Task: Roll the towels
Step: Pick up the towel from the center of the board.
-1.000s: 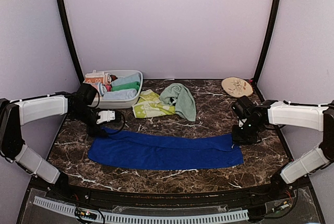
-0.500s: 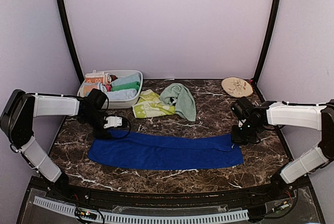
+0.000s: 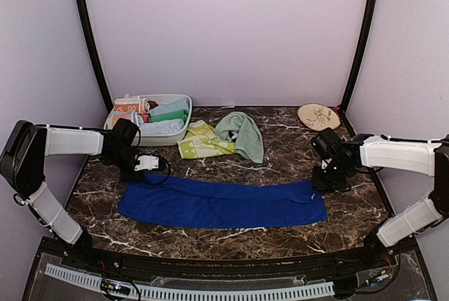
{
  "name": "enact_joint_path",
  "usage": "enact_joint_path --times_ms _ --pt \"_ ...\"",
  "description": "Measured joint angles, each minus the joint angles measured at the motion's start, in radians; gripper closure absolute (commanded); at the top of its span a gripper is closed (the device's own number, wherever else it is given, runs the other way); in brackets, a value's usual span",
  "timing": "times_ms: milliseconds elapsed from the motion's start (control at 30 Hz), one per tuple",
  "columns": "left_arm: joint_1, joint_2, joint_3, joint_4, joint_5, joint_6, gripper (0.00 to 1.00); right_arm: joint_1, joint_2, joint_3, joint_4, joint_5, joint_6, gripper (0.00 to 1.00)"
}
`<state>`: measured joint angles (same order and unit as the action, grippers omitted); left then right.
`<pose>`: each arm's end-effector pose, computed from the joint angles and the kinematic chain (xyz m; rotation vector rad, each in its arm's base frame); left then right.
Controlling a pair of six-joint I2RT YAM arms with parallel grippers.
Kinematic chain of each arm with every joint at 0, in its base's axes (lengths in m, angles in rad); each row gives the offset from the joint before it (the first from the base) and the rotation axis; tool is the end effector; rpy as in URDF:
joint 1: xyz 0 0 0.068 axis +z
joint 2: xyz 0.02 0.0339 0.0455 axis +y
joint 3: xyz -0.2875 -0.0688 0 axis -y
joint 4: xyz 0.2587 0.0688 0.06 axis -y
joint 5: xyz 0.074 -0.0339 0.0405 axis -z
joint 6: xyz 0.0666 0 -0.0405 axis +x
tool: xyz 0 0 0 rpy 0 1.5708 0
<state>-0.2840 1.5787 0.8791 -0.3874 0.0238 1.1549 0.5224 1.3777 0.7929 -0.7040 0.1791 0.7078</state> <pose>0.3108 -0.0924 0.1559 1.7734 2.0122 0.2502 0.2247 0.1157 0.1689 0.2957 2.7935 0.0241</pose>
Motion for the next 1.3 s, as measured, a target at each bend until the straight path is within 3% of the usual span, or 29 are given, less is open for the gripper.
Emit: enact_joint_path --times_ms 33,100,133,200,267,633,1000,1167,1300 --pt "0.000 0.006 0.001 0.000 -0.001 -0.002 0.82 0.000 -0.003 0.000 0.000 0.000 0.000 1.00" --pt "0.000 0.020 0.003 -0.001 -0.001 0.003 0.82 0.000 -0.011 0.000 0.000 -0.003 0.000 0.67" --pt "0.001 0.026 0.003 -0.003 -0.001 0.004 0.82 0.000 -0.014 0.000 -0.001 -0.006 -0.001 0.60" --pt "0.001 0.027 0.003 -0.004 0.000 0.004 0.82 0.000 -0.015 0.000 -0.001 -0.013 0.002 0.53" --pt "0.001 0.027 0.006 -0.006 0.001 0.004 0.83 -0.001 -0.015 0.000 0.001 -0.025 0.011 0.52" --pt "0.001 0.026 0.022 -0.023 0.010 0.001 0.86 -0.001 0.015 -0.032 0.038 -0.024 0.073 0.61" --pt "0.001 0.021 0.024 -0.034 0.013 -0.003 0.89 -0.001 0.026 -0.059 0.066 -0.006 0.096 0.81" --pt "0.001 0.009 0.047 -0.045 0.016 -0.007 0.91 -0.001 0.026 -0.063 0.067 0.001 0.093 1.00" --pt "0.001 -0.015 0.054 -0.053 0.017 -0.007 0.95 -0.001 0.026 -0.057 0.050 0.019 0.093 1.00"
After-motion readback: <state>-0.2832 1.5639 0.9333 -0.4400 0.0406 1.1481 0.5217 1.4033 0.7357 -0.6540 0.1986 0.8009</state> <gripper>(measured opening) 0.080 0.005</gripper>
